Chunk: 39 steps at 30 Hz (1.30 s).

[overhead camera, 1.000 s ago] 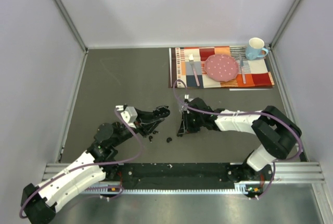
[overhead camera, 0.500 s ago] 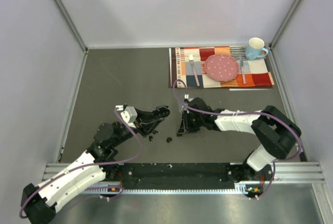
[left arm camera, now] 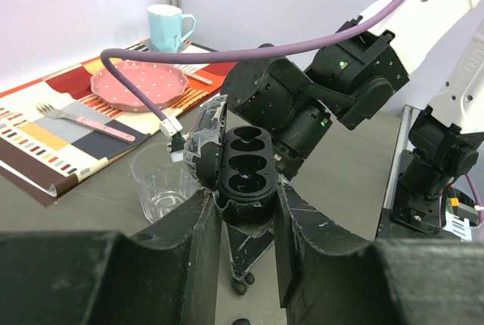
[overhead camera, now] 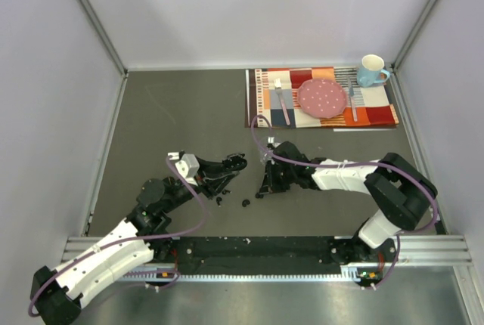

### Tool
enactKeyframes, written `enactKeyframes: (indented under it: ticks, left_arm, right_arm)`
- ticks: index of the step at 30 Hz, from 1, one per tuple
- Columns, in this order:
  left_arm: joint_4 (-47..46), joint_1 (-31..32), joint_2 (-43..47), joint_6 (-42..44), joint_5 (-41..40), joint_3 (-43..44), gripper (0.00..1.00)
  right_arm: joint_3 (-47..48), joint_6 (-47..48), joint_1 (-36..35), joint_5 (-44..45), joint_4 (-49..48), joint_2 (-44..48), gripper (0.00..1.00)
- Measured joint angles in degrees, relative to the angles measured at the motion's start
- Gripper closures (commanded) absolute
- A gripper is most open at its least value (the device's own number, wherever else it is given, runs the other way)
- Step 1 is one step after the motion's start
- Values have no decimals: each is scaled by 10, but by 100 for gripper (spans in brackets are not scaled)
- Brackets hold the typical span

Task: Insert the wireless bluetooth earbuds into the charging case
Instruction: Pick up the earbud from the center of the board.

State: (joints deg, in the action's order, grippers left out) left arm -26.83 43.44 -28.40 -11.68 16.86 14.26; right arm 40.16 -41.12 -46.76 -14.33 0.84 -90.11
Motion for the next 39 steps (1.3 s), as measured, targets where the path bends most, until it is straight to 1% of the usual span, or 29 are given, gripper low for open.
enactKeyframes:
  ticks: [2, 6, 15, 24, 30, 35, 39]
  left_arm:
    - [0, 0, 0, -2, 0, 0, 100]
    - [0, 0, 0, -2, 0, 0, 100]
    - [0, 0, 1, -2, -4, 0, 100]
    - [0, 0, 2, -3, -13, 0, 100]
    - [0, 0, 4, -3, -14, 0, 100]
    - [0, 0, 7, -4, -14, 0, 100]
    - [-1, 0, 6, -6, -12, 0, 100]
  right_arm:
    - [0, 0, 0, -1, 0, -1, 97]
    - [0, 0, 0, -4, -1, -1, 100]
    - [-20, 0, 0, -6, -31, 3, 100]
    - [-72, 0, -1, -9, -65, 61, 100]
    - [-124, 6, -2, 6, -124, 148, 100]
    - [-169, 36, -3, 33, -161, 267, 100]
    - [-174, 79, -4, 40, -167, 350, 100]
